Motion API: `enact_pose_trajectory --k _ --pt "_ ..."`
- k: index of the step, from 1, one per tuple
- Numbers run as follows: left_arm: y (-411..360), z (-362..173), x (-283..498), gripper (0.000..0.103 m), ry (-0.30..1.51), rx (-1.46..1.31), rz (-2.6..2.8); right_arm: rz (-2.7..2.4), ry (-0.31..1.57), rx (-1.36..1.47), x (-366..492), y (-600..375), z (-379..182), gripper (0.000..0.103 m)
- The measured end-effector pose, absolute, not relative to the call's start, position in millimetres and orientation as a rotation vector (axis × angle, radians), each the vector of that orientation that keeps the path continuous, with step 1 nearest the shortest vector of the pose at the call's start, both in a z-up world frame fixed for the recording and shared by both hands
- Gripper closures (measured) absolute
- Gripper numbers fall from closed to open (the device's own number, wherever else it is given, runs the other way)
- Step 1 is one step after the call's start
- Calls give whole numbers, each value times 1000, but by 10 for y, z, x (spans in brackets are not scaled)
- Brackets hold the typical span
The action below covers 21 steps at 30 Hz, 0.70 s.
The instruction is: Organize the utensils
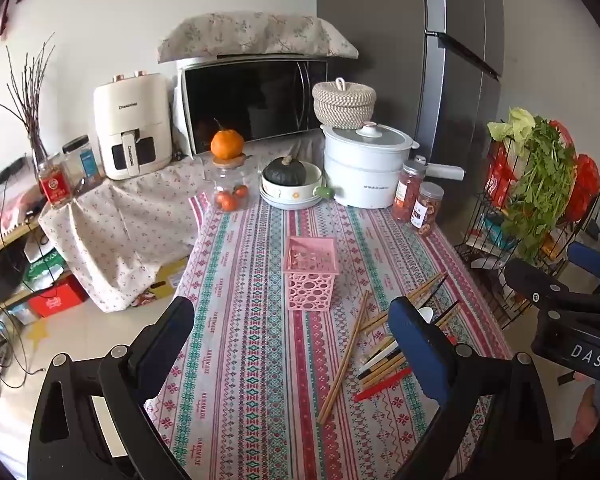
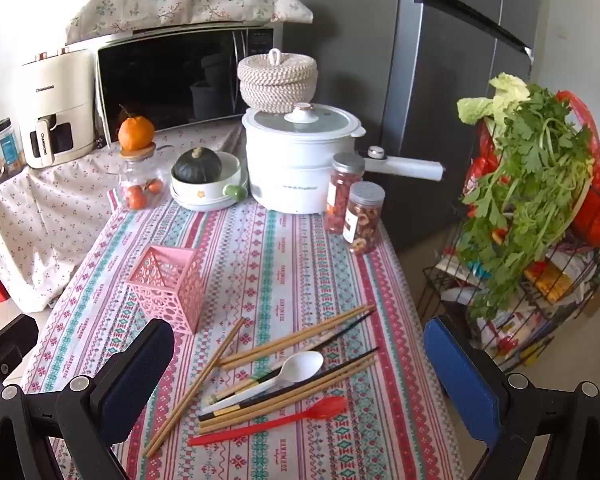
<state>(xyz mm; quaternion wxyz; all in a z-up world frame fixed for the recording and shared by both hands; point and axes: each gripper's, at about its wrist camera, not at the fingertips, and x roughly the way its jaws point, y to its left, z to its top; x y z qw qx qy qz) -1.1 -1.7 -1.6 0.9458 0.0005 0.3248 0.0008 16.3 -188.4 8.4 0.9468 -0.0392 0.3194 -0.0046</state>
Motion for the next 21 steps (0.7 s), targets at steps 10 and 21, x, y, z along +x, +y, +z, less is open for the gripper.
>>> enact_pose_trajectory --k 10,21 --pt "-27 -17 -19 4 665 0 2 -5 656 -79 156 -1870 81 1" --pt "-3 -2 -4 4 662 4 3 -2 660 -78 171 -1870 77 1"
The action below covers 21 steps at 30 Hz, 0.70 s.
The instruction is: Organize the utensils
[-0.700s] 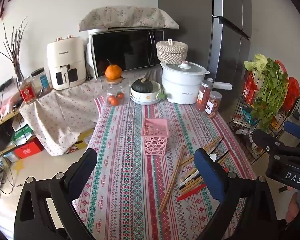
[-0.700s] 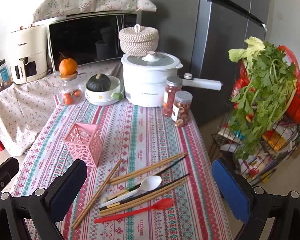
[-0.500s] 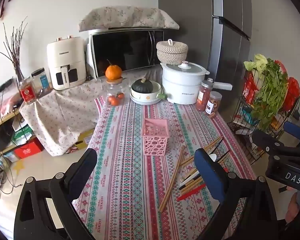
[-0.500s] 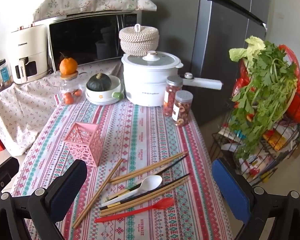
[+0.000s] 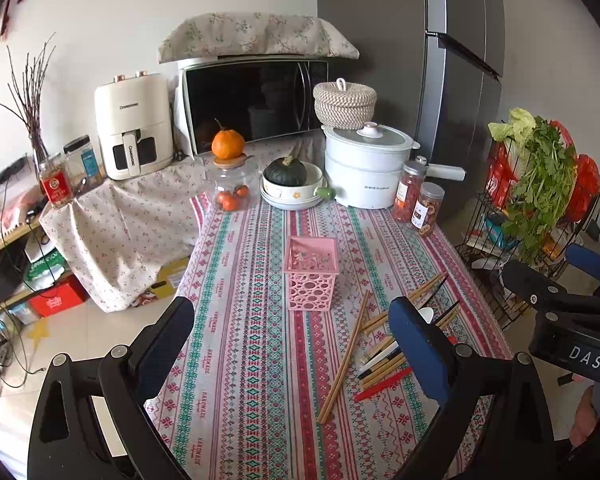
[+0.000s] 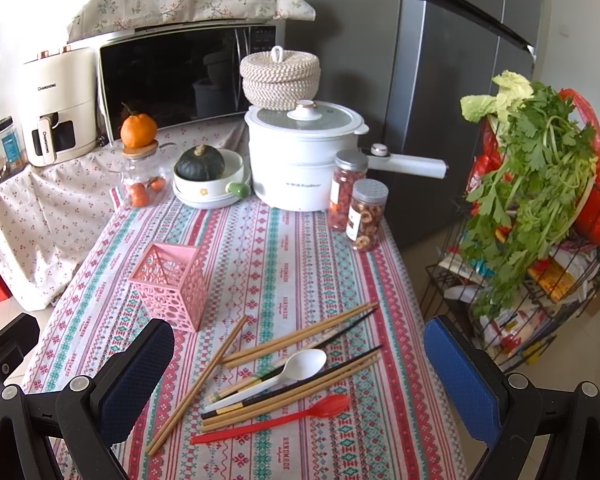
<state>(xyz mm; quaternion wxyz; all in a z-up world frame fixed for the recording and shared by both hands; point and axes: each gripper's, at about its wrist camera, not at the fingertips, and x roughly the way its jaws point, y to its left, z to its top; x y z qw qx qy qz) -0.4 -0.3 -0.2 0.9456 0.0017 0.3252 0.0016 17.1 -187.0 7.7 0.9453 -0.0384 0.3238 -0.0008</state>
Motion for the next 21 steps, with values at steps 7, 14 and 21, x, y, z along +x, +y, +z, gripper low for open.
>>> enact_pose_trajectory --k 7,14,21 --pt "24 -43 -53 4 662 4 3 0 661 -76 175 -1862 73 1" --pt "89 -56 -36 4 664 -2 4 4 662 -70 177 -1854 78 1" --pt "94 -12 4 4 663 -9 15 -4 669 -62 204 -1888 76 1"
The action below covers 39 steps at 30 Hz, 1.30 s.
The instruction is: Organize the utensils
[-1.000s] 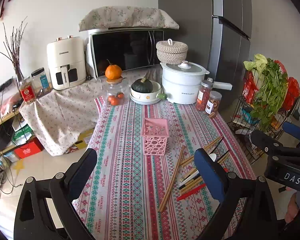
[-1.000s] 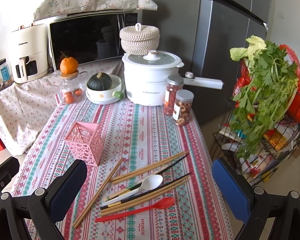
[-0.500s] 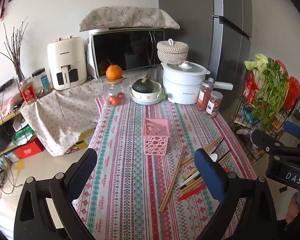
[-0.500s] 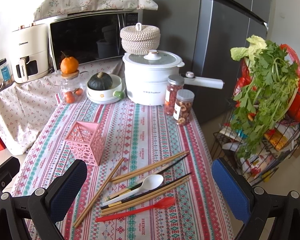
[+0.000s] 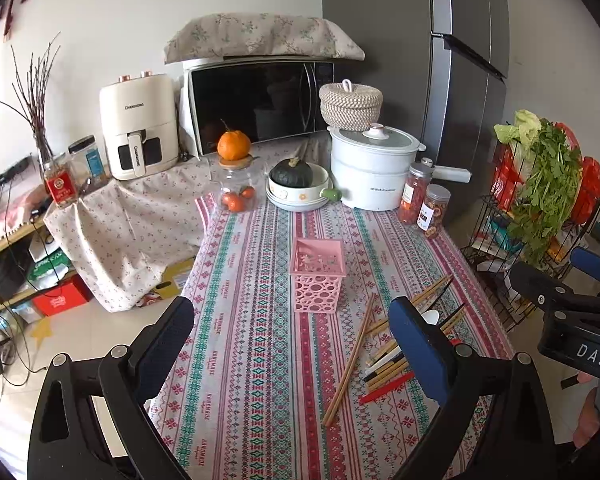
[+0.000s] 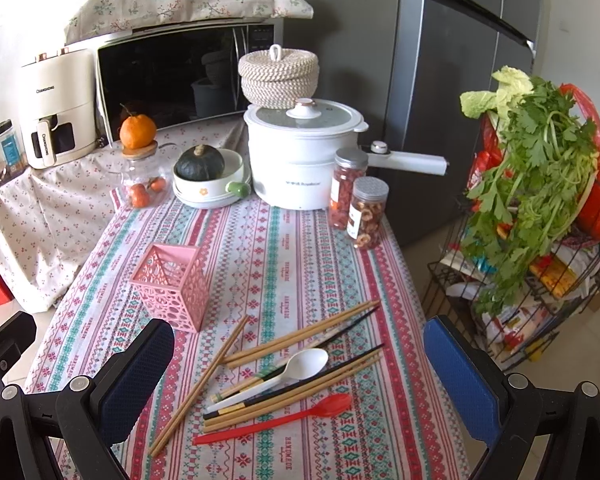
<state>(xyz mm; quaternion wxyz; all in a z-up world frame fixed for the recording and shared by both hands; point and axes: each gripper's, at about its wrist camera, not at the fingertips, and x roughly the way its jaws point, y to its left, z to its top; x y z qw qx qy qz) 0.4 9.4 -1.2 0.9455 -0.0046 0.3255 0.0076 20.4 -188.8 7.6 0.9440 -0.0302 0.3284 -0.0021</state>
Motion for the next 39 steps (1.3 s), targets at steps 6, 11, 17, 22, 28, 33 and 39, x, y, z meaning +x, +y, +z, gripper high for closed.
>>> enact_pose_trajectory --k 6,11,17,22,28,33,39 --pt "55 -31 48 4 683 9 25 1 673 -56 219 -1922 68 1" --pt "2 -100 112 4 671 29 12 1 712 -54 354 -1984 -3 1" --pt "-139 -259 298 4 699 106 -62 -6 829 14 700 -2233 -239 1" --pt "-307 -581 644 4 861 61 -197 -7 977 70 1070 -2506 -577 1" --pt "-620 -953 1018 4 1039 157 -276 -18 1125 124 1392 -2828 -995 3" --pt "-854 -1138 1384 14 1134 163 -325 -50 1199 196 1519 -3114 -1252 15" --pt "-1147 -1505 1933 53 1253 157 -304 -64 1223 235 1543 -3278 -1345 17"
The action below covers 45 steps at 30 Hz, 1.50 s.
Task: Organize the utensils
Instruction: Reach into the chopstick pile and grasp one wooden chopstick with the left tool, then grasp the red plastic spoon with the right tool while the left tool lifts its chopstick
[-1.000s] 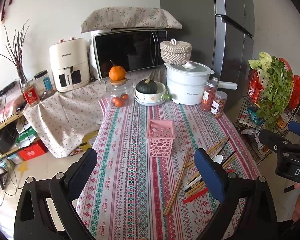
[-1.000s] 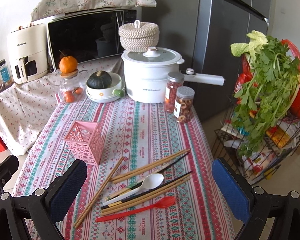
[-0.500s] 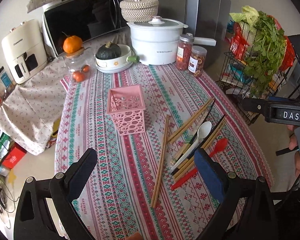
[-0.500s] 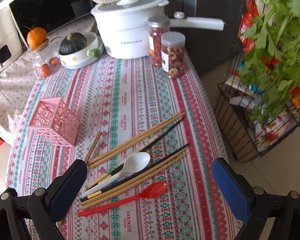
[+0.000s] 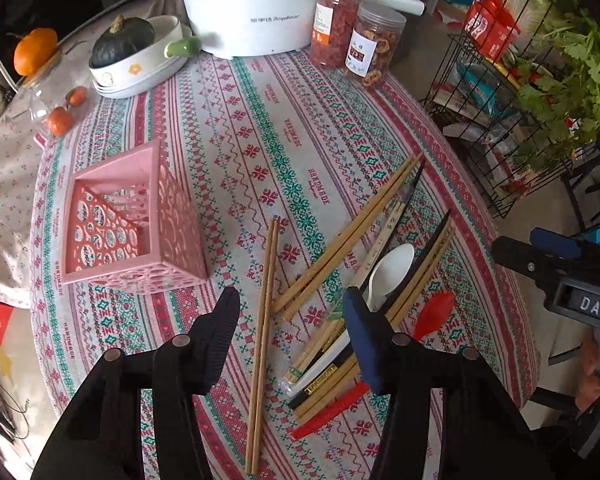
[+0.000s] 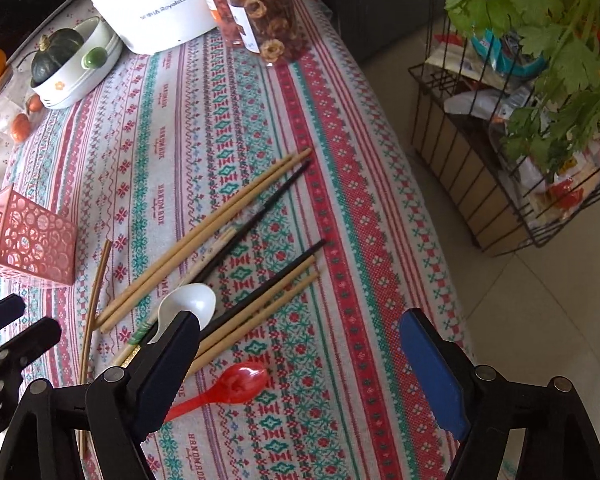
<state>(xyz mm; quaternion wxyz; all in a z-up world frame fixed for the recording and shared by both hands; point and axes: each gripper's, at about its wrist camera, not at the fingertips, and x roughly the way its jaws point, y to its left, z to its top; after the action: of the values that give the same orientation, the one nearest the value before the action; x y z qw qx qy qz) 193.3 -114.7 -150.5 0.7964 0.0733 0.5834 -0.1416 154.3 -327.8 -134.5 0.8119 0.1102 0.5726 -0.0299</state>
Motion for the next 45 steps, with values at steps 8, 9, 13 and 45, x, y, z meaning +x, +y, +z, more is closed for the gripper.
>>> enact_pose_trajectory --k 8,9,13,45 --pt "-1326 -1930 2273 76 1303 276 -187 -49 1217 243 1552 -3343 -1361 17" --pt "-1340 -1960 2295 76 1303 288 -177 -48 1217 244 1551 -3346 -1357 17" --pt "-1327 -2108 2418 76 1331 283 -145 -43 1216 248 1556 -3343 -1360 17" --pt "-191 -785 992 95 943 54 -368 70 1365 404 1467 -2984 -2036 65"
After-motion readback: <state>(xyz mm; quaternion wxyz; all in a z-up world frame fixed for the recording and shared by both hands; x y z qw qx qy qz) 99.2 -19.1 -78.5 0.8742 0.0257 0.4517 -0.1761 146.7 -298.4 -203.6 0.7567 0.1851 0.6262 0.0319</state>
